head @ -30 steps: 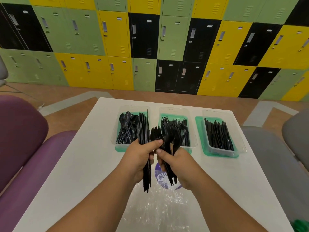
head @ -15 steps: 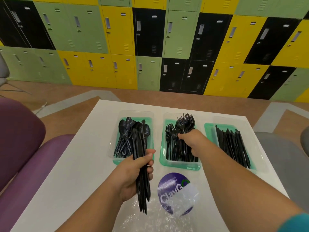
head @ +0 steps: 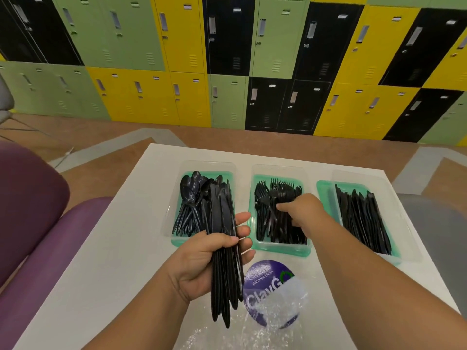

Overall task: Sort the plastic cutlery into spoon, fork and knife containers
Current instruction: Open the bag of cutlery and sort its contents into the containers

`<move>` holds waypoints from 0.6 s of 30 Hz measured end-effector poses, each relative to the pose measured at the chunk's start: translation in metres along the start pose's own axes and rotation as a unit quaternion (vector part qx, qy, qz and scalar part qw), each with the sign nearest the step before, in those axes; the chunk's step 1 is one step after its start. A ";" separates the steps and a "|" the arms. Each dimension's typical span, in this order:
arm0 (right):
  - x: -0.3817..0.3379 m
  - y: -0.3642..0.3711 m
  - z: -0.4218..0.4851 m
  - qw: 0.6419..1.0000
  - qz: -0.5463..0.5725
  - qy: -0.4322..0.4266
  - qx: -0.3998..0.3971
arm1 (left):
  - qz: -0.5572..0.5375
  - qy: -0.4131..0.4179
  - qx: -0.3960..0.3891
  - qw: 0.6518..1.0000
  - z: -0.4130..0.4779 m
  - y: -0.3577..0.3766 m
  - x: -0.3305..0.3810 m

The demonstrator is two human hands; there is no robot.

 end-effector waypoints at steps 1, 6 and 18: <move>-0.002 -0.004 -0.002 0.999 -0.026 -0.021 0.005 | 0.001 0.001 0.004 1.000 -0.001 0.001 0.000; -0.027 -0.039 -0.054 0.986 0.041 -0.151 0.057 | 0.039 0.041 0.058 0.997 -0.004 0.008 0.005; -0.025 -0.001 -0.178 0.926 0.197 -0.209 -0.246 | 0.113 0.066 0.127 0.983 -0.010 0.028 -0.013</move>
Point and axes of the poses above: each hand's wrist, its own z-axis towards the middle knuckle, its own y-axis out of the palm, x = y × z, the point moved 8 cm from there along z, towards the middle knuckle, and after that the axes turned 10 degrees about x, right-handed, at the moved point
